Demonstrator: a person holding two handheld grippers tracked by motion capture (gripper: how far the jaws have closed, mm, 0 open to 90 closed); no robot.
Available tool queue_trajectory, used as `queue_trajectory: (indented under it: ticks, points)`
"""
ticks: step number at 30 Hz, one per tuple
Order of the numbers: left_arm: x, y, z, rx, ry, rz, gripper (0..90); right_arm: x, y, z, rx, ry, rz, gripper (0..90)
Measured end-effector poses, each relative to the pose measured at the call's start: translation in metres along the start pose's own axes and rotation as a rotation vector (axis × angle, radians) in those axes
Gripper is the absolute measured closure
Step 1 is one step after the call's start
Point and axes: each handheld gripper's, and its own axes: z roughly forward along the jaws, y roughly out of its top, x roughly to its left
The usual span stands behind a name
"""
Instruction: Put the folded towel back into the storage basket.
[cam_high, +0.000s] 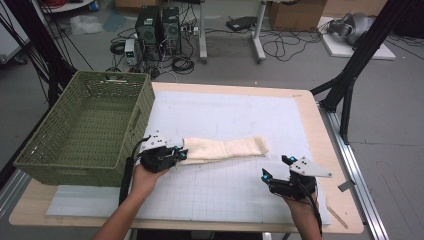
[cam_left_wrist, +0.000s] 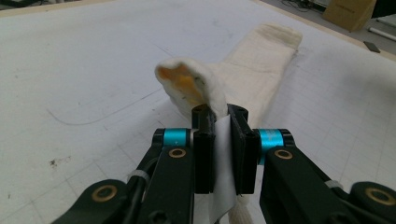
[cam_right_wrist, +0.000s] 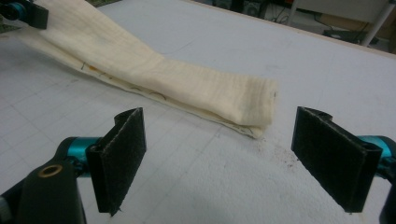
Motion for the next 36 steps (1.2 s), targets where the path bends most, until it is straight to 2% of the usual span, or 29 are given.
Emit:
queue_trajectory:
  ticks: [4,5,6,7,8,11,12,13,14,15,16,21,23,26,30,33,35,36]
  points:
    - [0.0,-0.001,0.001,0.011,0.013,0.016,81.0,-0.003,0.004,0.008,-0.005,0.008,-0.002,16.3]
    - [0.001,-0.002,0.001,0.019,0.013,0.02,81.0,-0.006,0.007,0.017,0.0,0.01,-0.001,16.1]
    - [0.001,-0.003,0.001,0.025,0.01,0.024,81.0,-0.006,0.007,0.017,0.0,0.01,-0.001,16.1]
    - [0.001,-0.003,0.001,0.024,0.013,0.027,80.9,-0.01,0.011,0.029,0.018,0.004,-0.006,16.1]
    - [0.001,-0.003,0.001,0.024,0.013,0.027,80.9,-0.01,0.011,0.029,0.018,0.004,-0.006,16.1]
    - [0.001,-0.002,-0.001,0.012,0.013,0.027,80.9,-0.018,0.018,0.056,0.062,-0.002,-0.001,16.7]
    - [0.001,-0.002,-0.001,0.011,0.012,0.025,80.9,-0.018,0.018,0.056,0.062,-0.002,-0.001,16.7]
    - [0.0,-0.002,-0.001,0.012,0.011,0.029,80.8,-0.021,0.018,0.069,0.089,-0.01,0.001,19.8]
    - [0.0,-0.002,-0.001,0.012,0.011,0.029,80.8,-0.021,0.018,0.069,0.089,-0.01,0.001,19.8]
    - [0.0,-0.002,-0.001,0.01,0.009,0.028,80.7,-0.025,0.017,0.079,0.13,-0.015,0.008,26.9]
    - [0.0,-0.002,-0.001,0.008,0.007,0.029,80.7,-0.025,0.017,0.079,0.13,-0.015,0.008,26.9]
    - [0.0,-0.002,-0.001,0.008,0.006,0.032,80.6,-0.032,0.015,0.1,0.18,-0.03,0.078,27.2]
    - [0.0,-0.002,-0.002,0.004,0.007,0.033,80.6,-0.033,0.013,0.11,0.216,-0.024,0.08,29.3]
    - [0.0,-0.002,-0.002,0.0,0.006,0.031,80.5,-0.032,0.012,0.114,0.232,-0.023,0.077,33.4]
    - [-0.001,-0.001,-0.003,-0.006,0.007,0.037,80.4,-0.032,0.012,0.113,0.239,-0.006,0.099,39.4]
    - [-0.002,-0.001,-0.003,-0.008,0.012,0.041,80.2,-0.03,0.013,0.112,0.249,0.007,0.096,52.6]
    - [-0.002,-0.001,-0.004,-0.007,0.012,0.042,80.2,-0.028,0.013,0.111,0.251,0.006,0.105,55.3]
    - [-0.002,-0.001,-0.004,-0.011,0.018,0.043,80.2,-0.027,0.013,0.11,0.255,0.008,0.138,60.6]
